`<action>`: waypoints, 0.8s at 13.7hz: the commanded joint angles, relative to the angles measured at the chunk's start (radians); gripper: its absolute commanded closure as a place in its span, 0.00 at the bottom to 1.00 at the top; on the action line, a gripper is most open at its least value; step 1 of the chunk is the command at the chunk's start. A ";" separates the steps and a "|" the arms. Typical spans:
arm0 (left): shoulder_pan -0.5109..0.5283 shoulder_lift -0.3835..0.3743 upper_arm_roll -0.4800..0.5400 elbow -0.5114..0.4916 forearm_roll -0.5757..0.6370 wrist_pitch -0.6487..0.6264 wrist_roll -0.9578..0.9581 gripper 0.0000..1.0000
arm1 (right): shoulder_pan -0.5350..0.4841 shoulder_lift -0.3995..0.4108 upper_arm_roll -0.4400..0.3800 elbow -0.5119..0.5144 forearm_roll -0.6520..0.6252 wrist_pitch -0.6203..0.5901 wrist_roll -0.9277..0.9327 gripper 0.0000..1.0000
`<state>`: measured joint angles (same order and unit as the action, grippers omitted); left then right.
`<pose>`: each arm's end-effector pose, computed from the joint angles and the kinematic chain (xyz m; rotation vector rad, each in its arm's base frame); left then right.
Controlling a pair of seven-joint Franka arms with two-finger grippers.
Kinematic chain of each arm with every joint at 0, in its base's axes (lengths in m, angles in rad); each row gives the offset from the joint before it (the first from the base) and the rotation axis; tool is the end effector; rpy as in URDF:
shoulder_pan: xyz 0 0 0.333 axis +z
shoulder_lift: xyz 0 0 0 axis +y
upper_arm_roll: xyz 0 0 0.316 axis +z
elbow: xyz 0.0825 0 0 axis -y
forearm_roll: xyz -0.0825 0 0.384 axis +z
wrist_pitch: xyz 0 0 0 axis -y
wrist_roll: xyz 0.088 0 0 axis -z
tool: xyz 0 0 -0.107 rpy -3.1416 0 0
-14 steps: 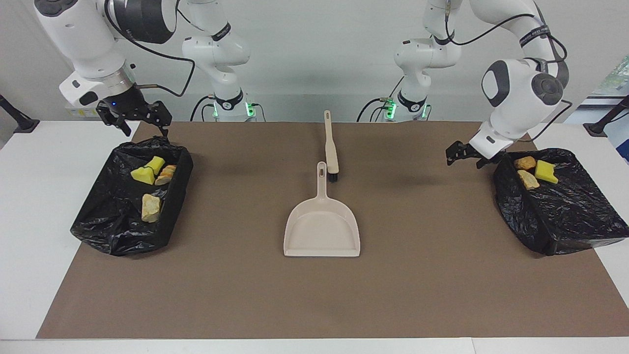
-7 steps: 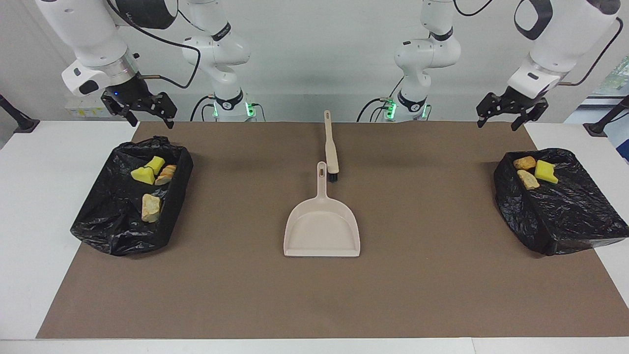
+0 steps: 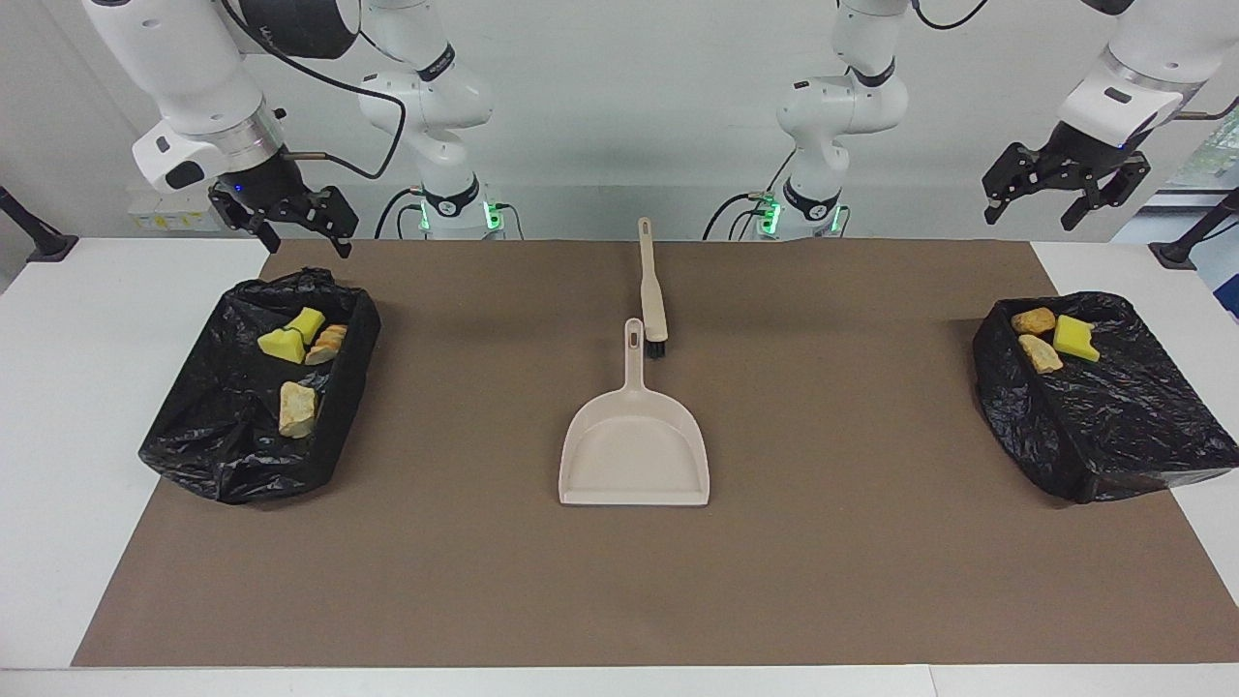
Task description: Sweep and dump trash in bin
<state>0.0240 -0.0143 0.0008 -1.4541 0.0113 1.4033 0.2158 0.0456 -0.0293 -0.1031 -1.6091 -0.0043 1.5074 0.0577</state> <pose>0.5317 0.0146 0.6720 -3.1203 0.2963 0.0589 0.5370 -0.0322 0.6171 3.1330 -0.1806 -0.1139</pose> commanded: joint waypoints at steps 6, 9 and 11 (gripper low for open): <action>0.007 -0.012 -0.002 0.003 -0.013 -0.038 0.004 0.00 | -0.010 0.022 0.002 0.028 -0.020 -0.001 -0.004 0.00; 0.005 -0.013 -0.007 0.008 -0.011 -0.037 -0.003 0.00 | -0.004 0.060 0.002 0.097 -0.025 0.000 -0.021 0.00; 0.007 -0.015 -0.007 0.006 -0.013 -0.037 -0.004 0.00 | 0.008 0.057 0.002 0.090 -0.008 0.008 -0.004 0.00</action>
<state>0.0240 -0.0156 -0.0020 -1.4428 0.0079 1.3776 0.2152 0.0504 0.0072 -0.1026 -1.5468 -0.0188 1.5120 0.0537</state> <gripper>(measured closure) 0.000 0.000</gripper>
